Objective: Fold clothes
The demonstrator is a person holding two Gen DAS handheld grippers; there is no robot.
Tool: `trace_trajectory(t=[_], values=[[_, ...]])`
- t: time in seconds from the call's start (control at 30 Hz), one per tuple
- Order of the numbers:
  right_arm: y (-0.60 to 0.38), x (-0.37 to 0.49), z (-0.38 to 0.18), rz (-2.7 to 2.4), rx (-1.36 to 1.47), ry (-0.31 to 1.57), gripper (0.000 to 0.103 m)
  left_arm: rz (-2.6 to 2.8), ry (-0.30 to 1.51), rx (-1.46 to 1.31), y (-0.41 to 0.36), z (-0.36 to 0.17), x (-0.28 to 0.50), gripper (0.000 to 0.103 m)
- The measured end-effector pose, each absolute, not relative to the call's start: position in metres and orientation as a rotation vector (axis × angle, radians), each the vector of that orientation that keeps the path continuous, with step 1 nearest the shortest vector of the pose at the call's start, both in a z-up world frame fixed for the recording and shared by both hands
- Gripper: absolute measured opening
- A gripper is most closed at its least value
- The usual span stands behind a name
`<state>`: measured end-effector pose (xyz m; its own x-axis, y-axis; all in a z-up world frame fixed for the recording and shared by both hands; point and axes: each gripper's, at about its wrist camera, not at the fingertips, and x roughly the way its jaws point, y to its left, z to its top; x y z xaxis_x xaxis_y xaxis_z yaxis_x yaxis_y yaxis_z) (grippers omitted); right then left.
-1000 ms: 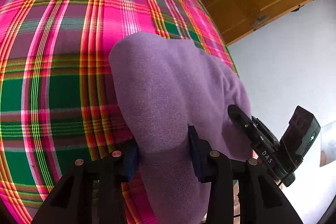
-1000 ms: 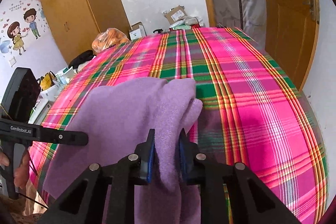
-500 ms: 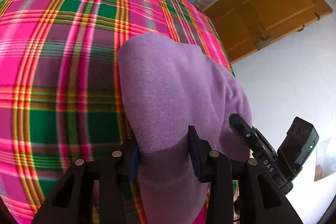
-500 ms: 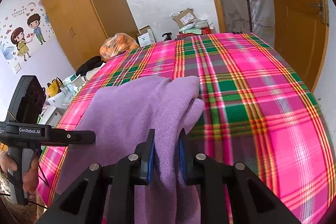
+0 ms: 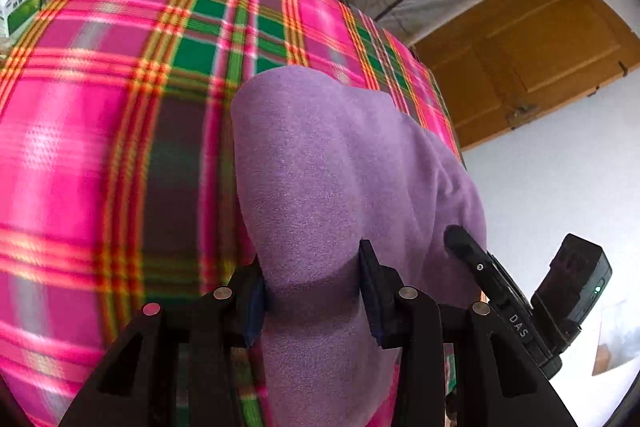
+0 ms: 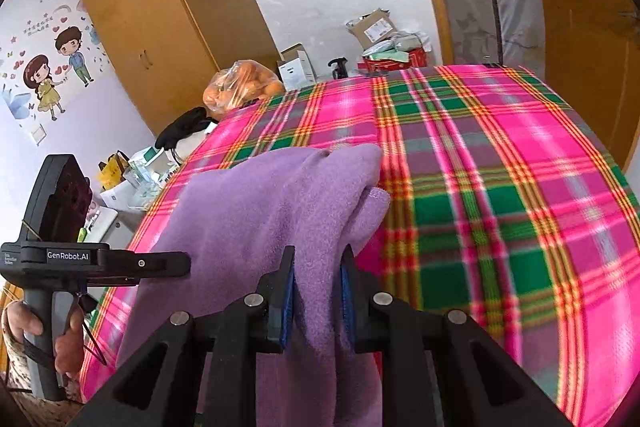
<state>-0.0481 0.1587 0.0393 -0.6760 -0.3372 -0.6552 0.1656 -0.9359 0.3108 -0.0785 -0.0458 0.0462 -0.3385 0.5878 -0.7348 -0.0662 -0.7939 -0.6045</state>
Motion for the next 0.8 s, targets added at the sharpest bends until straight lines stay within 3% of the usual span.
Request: trace_trajectory(t=[0.8], values=[[0.108, -0.144, 0.021, -2.594, 1.100, -0.413, 0.020, 2.283, -0.756, -1.496, -0.104, 0.040, -0.161, 0.042]])
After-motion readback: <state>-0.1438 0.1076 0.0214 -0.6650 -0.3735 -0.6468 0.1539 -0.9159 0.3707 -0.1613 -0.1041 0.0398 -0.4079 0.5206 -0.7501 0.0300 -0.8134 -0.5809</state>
